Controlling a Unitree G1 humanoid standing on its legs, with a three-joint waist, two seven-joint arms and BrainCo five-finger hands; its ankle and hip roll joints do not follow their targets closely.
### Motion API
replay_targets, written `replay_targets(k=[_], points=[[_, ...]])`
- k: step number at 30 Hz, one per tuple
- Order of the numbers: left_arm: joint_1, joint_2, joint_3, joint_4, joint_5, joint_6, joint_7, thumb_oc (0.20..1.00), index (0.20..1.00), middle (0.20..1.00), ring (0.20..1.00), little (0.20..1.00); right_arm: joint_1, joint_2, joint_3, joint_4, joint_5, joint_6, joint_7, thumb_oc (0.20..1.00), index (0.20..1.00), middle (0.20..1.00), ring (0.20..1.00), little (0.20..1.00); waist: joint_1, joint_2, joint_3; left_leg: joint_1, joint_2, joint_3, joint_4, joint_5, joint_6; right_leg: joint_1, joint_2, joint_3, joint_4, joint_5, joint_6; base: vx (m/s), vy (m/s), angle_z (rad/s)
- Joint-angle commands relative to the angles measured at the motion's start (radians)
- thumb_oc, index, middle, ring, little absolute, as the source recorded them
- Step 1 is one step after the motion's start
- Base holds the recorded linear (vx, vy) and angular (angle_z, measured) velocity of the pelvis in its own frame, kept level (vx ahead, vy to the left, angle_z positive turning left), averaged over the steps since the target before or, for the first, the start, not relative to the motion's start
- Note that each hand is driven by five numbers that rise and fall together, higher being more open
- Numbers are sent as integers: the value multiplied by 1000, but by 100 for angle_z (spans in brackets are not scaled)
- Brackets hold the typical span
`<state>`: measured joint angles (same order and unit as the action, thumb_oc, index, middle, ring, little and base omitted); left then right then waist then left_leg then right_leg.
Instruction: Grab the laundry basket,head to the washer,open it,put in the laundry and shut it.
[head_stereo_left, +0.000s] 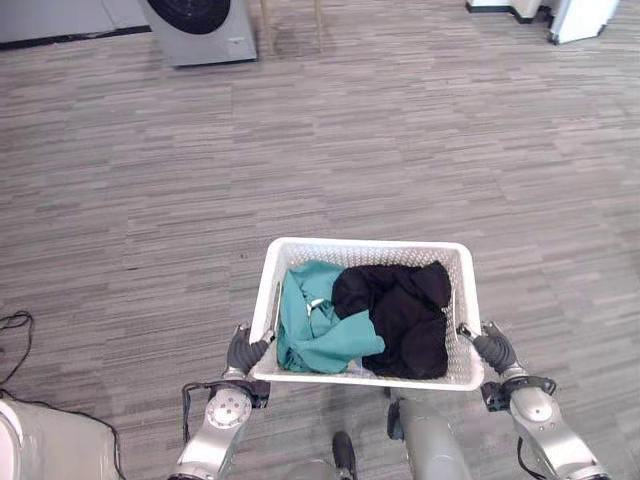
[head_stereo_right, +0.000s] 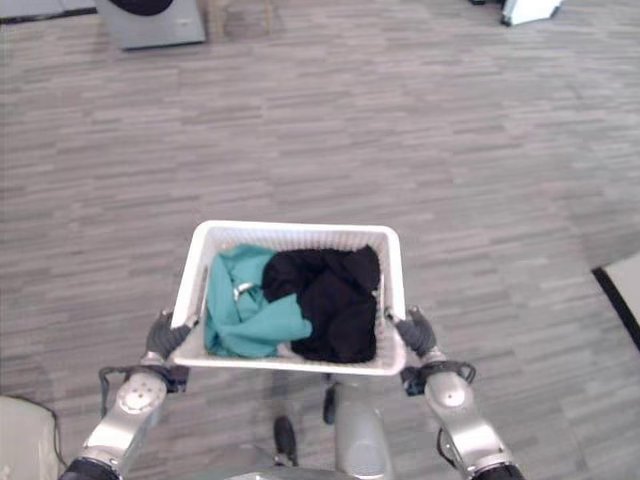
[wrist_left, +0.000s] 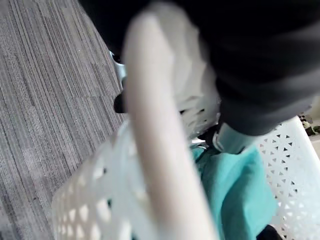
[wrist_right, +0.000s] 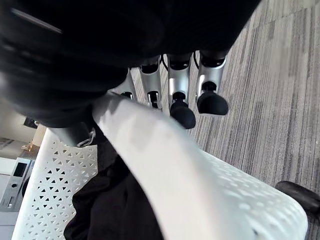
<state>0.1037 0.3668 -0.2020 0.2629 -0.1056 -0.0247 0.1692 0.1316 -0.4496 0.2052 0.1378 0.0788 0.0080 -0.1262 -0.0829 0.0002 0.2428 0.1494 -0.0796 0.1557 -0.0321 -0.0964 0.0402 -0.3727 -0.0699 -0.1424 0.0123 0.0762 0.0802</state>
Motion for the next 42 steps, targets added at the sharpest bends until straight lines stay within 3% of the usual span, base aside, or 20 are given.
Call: replay_targets(k=[1, 2, 5, 6, 7, 10, 12, 17, 19, 21, 23, 25, 26, 28, 29, 33, 37, 38, 39, 42], points=[[-6, 1, -21, -163, -34, -104, -56, 200, 200, 200, 200, 200, -75, 44, -23, -140, 95, -150, 60, 200, 200, 200, 200, 200, -1, -19, -49, 10, 128, 38, 156, -95, -66, 150, -21, 22, 61, -26, 52, 387, -390, 115], [-1, -10, -23, -159, -45, -101, -61, 200, 200, 200, 200, 200, -71, 22, -36, -136, 99, -157, 53, 200, 200, 200, 200, 200, 0, -3, -60, -35, 196, 35, 307, 14, -103, 198, 0, -7, 58, -55, 13, 365, -387, 128], [6, -18, -23, -155, -46, -100, -68, 200, 200, 200, 200, 200, -68, 2, -49, -140, 102, -157, 50, 200, 200, 200, 200, 200, 2, -6, -72, -72, 232, 56, 434, 110, -116, 268, 10, -40, 35, -92, -20, 332, -283, 41], [6, -18, -23, -155, -46, -100, -68, 200, 200, 200, 200, 200, -68, 2, -50, -140, 102, -156, 50, 200, 200, 200, 200, 200, 1, -6, -71, -73, 233, 54, 437, 109, -117, 269, 11, -42, 34, -92, -21, 293, -156, -43], [1, -20, -28, -153, -48, -100, -68, 200, 200, 200, 200, 200, -65, -8, -57, -147, 100, -152, 48, 200, 200, 200, 200, 200, 10, -3, -65, -104, 226, 67, 462, 86, -101, 313, 15, -45, 24, -121, -29, 361, -144, -61], [1, -24, -40, -159, -41, -99, -75, 200, 200, 200, 200, 200, -44, -14, -80, -158, 102, -152, 42, 200, 200, 200, 200, 200, 37, -26, -58, -240, 129, 56, 391, -24, -63, 383, -1, -38, -3, -148, -15, 293, -97, -11], [-1, -23, -43, -159, -36, -98, -76, 200, 200, 200, 200, 200, -42, -12, -82, -156, 101, -153, 37, 200, 200, 200, 200, 200, 43, -27, -58, -276, 113, 60, 351, -11, -62, 401, 1, -38, -11, -154, -12, 225, -43, -13], [-4, -21, -47, -174, -27, -96, -83, 200, 200, 200, 200, 200, -48, 9, -83, -133, 92, -154, 18, 200, 200, 200, 200, 200, 84, -2, -54, -384, 76, 89, 111, 177, -96, 504, 65, -5, -41, -195, -15, 297, -9, -18], [8, -23, -39, -183, -29, -95, -83, 200, 200, 200, 200, 200, -56, 20, -74, -129, 89, -152, 21, 200, 200, 200, 200, 200, 101, -5, -62, -368, 70, 74, 74, 179, -85, 538, 75, 23, -30, -223, -19, 404, 67, -23], [13, -27, -40, -180, -30, -94, -84, 200, 200, 200, 200, 200, -54, 25, -69, -130, 80, -154, 26, 200, 200, 200, 200, 200, 104, -7, -75, -353, 70, 62, 69, 178, -73, 550, 77, 31, -28, -233, -19, 352, 66, -47], [21, -17, -45, -182, -34, -91, -88, 200, 200, 200, 200, 200, -55, 37, -58, -131, 74, -150, 43, 200, 200, 200, 200, 200, 117, -36, -107, -341, 57, 43, 117, 146, -48, 572, 49, 58, 19, -256, -7, 535, 113, -84], [15, 0, -42, -177, -39, -82, -88, 200, 200, 200, 200, 200, -62, 50, -46, -124, 62, -147, 56, 200, 200, 200, 200, 200, 118, -59, -109, -283, 44, 56, 117, 94, -11, 504, 23, 69, 233, -203, 48, 526, 138, -27], [7, 12, -35, -173, -43, -79, -76, 200, 200, 200, 200, 200, -71, 59, -34, -124, 50, -144, 60, 200, 200, 200, 200, 200, 109, -60, -94, -240, 47, 62, 110, 68, 7, 411, 12, 62, 374, -127, 91, 225, 50, -13], [4, 16, -30, -172, -45, -79, -71, 200, 200, 200, 200, 200, -77, 64, -30, -123, 50, -143, 63, 200, 200, 200, 200, 200, 102, -53, -86, -207, 53, 62, 92, 57, 11, 350, 4, 50, 417, -109, 91, 258, 21, -3], [7, 19, -23, -179, -53, -80, -68, 200, 200, 200, 200, 200, -81, 69, -24, -123, 58, -140, 69, 200, 200, 200, 200, 200, 93, -34, -77, -166, 66, 60, 73, 44, 10, 271, 6, 17, 399, -121, 70, 395, 6, -3], [31, 18, -16, -186, -60, -84, -75, 200, 200, 200, 200, 200, -74, 62, -25, -129, 78, -138, 73, 200, 200, 200, 200, 200, 67, -23, -58, -96, 67, 40, 53, 11, 2, 209, 23, -8, 284, -146, 44, 306, -41, 20], [44, 9, 4, -177, -43, -91, -75, 200, 200, 200, 200, 200, -57, 60, -32, -125, 84, -138, 76, 200, 200, 200, 200, 200, 34, -26, -44, 0, 67, -7, 18, -37, -25, 133, 35, 7, 61, -72, 63, 361, -111, 29], [44, 9, 4, -176, -43, -91, -75, 200, 200, 200, 200, 200, -57, 60, -32, -125, 84, -138, 76, 200, 200, 200, 200, 200, 34, -25, -43, 1, 67, -7, 18, -37, -25, 135, 35, 7, 60, -72, 63, 566, -273, 31], [43, 6, 8, -174, -37, -102, -82, 200, 200, 200, 200, 200, -38, 57, -39, -129, 82, -141, 83, 200, 200, 200, 200, 200, 22, -36, -58, 47, 74, -30, 37, -89, -38, 145, 19, 33, 53, -42, 61, 430, -223, 39], [38, -6, 2, -169, -48, -100, -81, 200, 200, 200, 200, 200, -33, 52, -40, -119, 86, -144, 80, 200, 200, 200, 200, 200, 18, -28, -69, 33, 100, -48, 110, -66, -55, 168, 22, 29, 66, -36, 38, 413, -254, 60]])
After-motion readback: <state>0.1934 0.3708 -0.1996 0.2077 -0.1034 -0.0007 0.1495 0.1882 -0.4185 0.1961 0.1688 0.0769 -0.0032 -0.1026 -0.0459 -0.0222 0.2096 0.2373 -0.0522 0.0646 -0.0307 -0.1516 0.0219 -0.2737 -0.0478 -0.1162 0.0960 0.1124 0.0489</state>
